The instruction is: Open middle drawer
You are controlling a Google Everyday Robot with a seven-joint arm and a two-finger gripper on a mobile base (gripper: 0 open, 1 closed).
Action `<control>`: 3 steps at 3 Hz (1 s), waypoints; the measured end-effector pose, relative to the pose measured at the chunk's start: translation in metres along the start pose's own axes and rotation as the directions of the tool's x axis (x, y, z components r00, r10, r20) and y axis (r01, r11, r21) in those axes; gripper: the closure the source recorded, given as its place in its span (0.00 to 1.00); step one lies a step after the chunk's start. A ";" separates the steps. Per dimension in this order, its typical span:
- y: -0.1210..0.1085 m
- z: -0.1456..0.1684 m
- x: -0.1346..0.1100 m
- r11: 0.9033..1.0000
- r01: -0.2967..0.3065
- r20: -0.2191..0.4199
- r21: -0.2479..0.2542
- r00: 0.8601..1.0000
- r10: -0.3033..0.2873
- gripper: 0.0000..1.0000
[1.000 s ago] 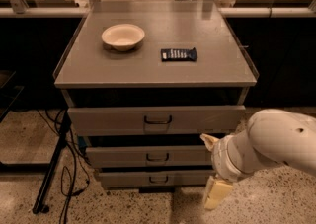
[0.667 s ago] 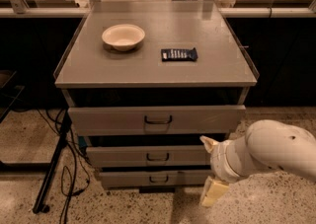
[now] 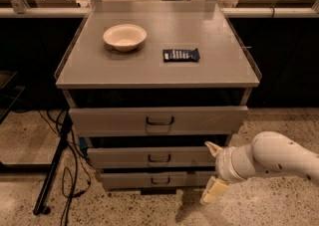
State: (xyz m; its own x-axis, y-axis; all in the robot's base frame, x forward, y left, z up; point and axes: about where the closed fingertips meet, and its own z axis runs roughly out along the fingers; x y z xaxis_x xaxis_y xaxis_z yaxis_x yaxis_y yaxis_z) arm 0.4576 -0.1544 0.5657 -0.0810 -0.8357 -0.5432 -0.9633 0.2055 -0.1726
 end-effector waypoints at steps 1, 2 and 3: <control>0.000 0.000 0.000 1.000 0.000 0.000 0.000 1.000 0.000 0.00; -0.014 0.024 0.019 0.999 -0.035 -0.004 0.025 0.999 0.036 0.00; -0.029 0.050 0.035 0.997 -0.049 -0.003 0.057 0.999 0.049 0.00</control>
Offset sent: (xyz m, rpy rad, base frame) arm 0.0481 -0.0200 -0.0729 0.0063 -0.0077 -0.1222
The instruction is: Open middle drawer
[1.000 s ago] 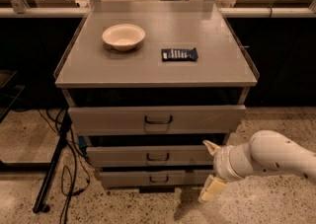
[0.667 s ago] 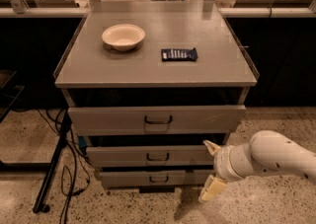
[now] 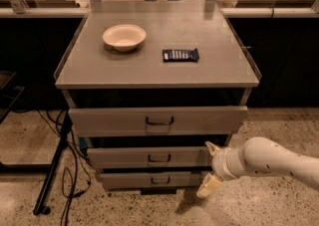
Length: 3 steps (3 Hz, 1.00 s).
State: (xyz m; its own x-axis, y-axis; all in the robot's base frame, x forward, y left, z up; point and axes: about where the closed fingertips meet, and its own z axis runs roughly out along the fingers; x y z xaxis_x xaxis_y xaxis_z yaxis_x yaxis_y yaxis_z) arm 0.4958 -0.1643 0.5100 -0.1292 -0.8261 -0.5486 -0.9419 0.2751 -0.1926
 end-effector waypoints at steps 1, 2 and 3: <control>-0.008 0.018 0.011 1.000 -0.006 0.006 0.019 1.000 0.006 0.00; -0.025 0.040 0.001 0.999 0.033 0.029 0.036 0.999 -0.034 0.00; -0.032 0.068 0.000 0.998 0.053 0.036 0.023 0.998 -0.054 0.00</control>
Offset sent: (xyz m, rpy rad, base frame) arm 0.0678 0.0254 -0.0371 0.0201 -0.1099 0.0426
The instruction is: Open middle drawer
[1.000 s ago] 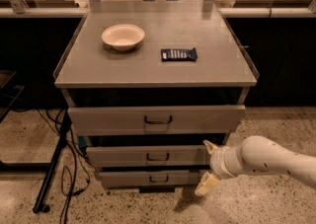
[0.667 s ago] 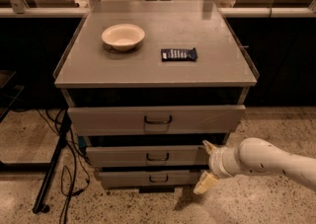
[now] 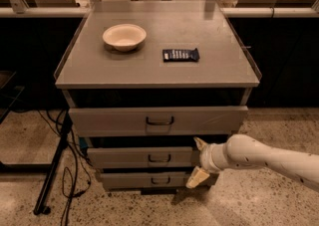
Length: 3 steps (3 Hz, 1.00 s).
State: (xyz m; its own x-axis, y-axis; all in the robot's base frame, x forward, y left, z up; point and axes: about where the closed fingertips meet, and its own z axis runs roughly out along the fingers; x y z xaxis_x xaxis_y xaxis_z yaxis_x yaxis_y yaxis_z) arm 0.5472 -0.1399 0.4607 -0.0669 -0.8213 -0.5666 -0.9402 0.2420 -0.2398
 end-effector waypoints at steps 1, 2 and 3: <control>0.002 0.023 0.017 1.000 -0.014 -0.014 -0.016 1.000 0.014 0.00; -0.007 0.044 0.027 1.000 -0.015 -0.024 -0.020 1.000 0.014 0.00; -0.028 0.063 0.026 1.000 -0.013 -0.021 0.003 1.000 0.013 0.00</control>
Offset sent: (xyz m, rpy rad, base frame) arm 0.0387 -0.0049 -0.0703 -0.0296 0.0297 -0.0122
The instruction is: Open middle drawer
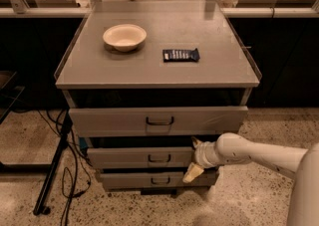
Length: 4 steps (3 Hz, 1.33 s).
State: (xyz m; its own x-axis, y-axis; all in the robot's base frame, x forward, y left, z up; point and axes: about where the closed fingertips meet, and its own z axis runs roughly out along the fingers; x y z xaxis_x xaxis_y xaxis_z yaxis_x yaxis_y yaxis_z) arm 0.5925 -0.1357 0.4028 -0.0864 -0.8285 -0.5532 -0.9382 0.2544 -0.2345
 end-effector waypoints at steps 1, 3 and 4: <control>-0.002 0.001 -0.001 1.000 0.000 0.001 0.003 1.000 0.000 0.18; -0.004 -0.002 -0.003 1.000 0.000 0.000 -0.001 1.000 0.000 0.64; -0.006 -0.011 -0.008 1.000 -0.016 0.007 0.009 1.000 0.016 0.95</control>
Offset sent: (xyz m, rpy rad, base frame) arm 0.0027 0.0005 0.0001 0.0009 -0.0029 -0.0011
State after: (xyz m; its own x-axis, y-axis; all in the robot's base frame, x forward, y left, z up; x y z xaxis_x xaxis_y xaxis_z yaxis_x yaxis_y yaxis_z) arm 0.5955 -0.1363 0.4176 -0.0988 -0.8208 -0.5627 -0.9338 0.2719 -0.2327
